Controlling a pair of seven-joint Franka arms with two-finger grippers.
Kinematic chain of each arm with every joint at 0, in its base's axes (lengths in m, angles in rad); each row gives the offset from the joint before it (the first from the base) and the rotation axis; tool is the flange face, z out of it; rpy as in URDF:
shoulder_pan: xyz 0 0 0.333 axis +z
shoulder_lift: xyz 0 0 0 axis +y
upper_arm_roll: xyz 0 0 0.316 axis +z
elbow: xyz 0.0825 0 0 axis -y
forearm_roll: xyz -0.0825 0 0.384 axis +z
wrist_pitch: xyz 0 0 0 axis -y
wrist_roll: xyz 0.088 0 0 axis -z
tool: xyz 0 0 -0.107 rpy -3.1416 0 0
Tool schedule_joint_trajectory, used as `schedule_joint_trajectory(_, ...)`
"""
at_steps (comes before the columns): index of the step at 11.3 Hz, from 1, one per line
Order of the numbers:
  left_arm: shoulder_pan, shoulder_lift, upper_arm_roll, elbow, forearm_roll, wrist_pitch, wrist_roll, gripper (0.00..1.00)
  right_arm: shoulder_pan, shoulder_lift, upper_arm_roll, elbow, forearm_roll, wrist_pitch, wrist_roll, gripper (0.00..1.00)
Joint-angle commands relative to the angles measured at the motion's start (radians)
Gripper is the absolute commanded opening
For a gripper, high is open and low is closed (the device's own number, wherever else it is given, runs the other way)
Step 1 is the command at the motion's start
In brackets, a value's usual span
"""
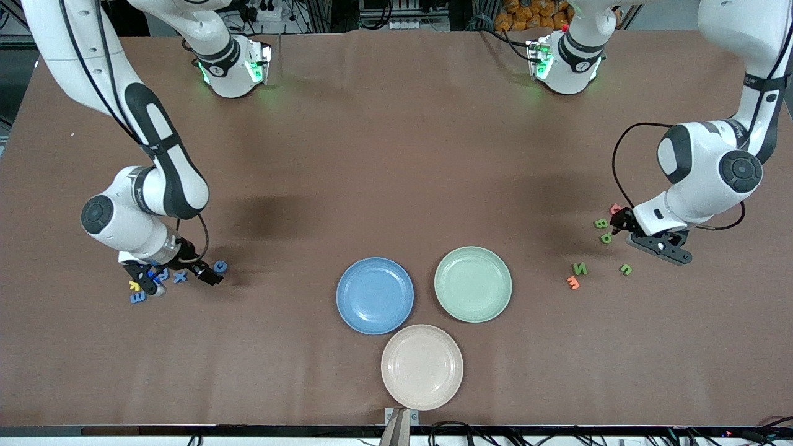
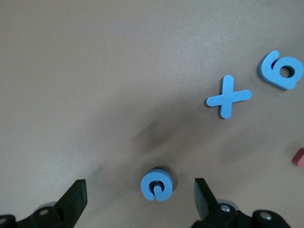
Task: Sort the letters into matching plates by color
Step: 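Grasp the blue c with the right gripper while the left gripper grasps the green u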
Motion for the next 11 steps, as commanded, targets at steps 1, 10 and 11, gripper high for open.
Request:
schedule_joint_trajectory(1, 0.0, 0.065, 0.017, 0.018, -0.034, 0.079, 0.12, 0.86, 0.002, 0.02, 0.0, 0.011, -0.002, 0.008, -0.01, 1.0)
schedule_joint_trajectory(10, 0.041, 0.236, 0.037, 0.156, -0.347, 0.088, 0.472, 0.75, 0.011, 0.054, -0.005, -0.003, -0.045, 0.061, -0.01, 0.71)
schedule_joint_trajectory(11, 0.04, 0.25, 0.037, 0.174, -0.342, 0.088, 0.472, 0.75, 0.011, 0.054, -0.003, -0.008, -0.05, 0.07, -0.01, 0.68)
